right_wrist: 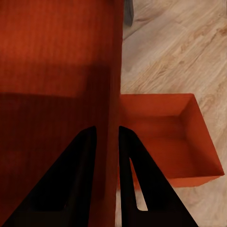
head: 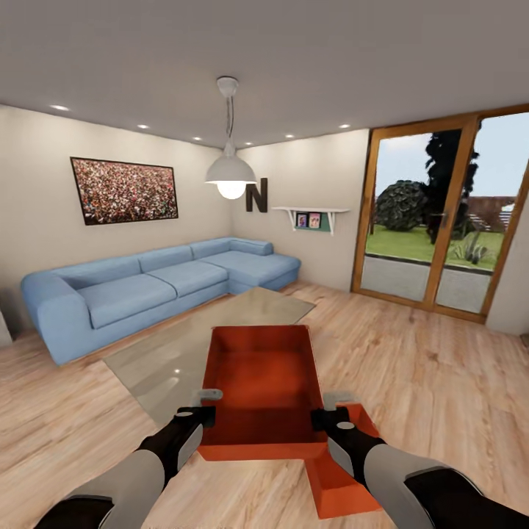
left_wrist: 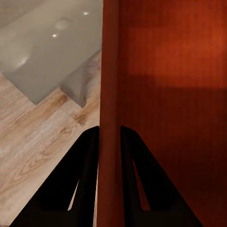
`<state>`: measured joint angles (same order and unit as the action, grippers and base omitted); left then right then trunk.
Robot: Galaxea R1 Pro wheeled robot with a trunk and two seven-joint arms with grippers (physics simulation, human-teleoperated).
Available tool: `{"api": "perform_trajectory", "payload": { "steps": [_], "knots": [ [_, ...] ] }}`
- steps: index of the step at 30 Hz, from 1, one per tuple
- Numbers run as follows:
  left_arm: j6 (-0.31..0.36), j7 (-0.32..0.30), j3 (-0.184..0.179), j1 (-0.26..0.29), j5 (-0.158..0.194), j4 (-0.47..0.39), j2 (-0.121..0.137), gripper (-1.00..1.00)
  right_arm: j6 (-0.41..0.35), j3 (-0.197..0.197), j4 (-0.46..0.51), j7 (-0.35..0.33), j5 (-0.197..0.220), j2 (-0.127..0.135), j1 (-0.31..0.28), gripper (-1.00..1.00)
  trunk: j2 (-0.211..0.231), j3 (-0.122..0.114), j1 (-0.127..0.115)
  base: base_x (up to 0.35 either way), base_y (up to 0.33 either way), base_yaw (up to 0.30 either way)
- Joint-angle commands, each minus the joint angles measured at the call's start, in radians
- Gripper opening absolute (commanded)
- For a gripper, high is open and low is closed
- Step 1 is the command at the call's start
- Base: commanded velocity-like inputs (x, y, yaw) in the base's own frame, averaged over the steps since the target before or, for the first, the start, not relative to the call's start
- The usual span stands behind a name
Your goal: Move the two storage containers from the living room to the garage. In the garage, place one container on the floor and stack the other container on top of it (either order is fine).
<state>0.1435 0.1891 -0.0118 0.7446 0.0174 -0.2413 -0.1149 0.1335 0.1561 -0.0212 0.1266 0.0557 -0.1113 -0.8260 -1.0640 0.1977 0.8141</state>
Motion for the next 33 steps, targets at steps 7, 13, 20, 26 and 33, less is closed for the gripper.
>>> {"api": "perform_trajectory", "payload": {
  "steps": [7,13,20,26,33],
  "knots": [
    [-0.001,0.009,0.018,0.001,-0.002,-0.004,-0.003,-1.0,0.003,-0.023,-0.005,0.004,0.007,-0.005,-0.001,-1.0,-0.001,0.001,0.0,0.0,0.0,0.269],
    [-0.001,0.009,0.019,0.001,-0.003,-0.004,-0.002,-1.0,0.003,-0.023,-0.005,0.004,0.007,-0.005,-0.001,-1.0,-0.001,0.001,0.0,0.0,0.0,0.269],
    [-0.001,0.009,0.018,0.001,-0.004,-0.004,-0.002,-1.0,0.003,-0.023,-0.005,0.004,0.007,-0.005,-0.001,-1.0,-0.001,0.001,0.0,0.0,0.0,0.269],
    [-0.001,0.009,0.018,0.001,-0.004,-0.005,-0.002,-1.0,0.003,-0.024,-0.005,0.004,0.007,-0.005,-0.001,-1.0,-0.001,0.001,0.0,0.0,0.0,0.269],
    [-0.001,0.009,0.018,0.001,0.014,-0.006,-0.002,-1.0,0.003,-0.024,-0.005,0.004,0.007,-0.005,-0.001,-1.0,-0.001,0.001,0.0,0.0,0.0,0.269]
  ]
}}
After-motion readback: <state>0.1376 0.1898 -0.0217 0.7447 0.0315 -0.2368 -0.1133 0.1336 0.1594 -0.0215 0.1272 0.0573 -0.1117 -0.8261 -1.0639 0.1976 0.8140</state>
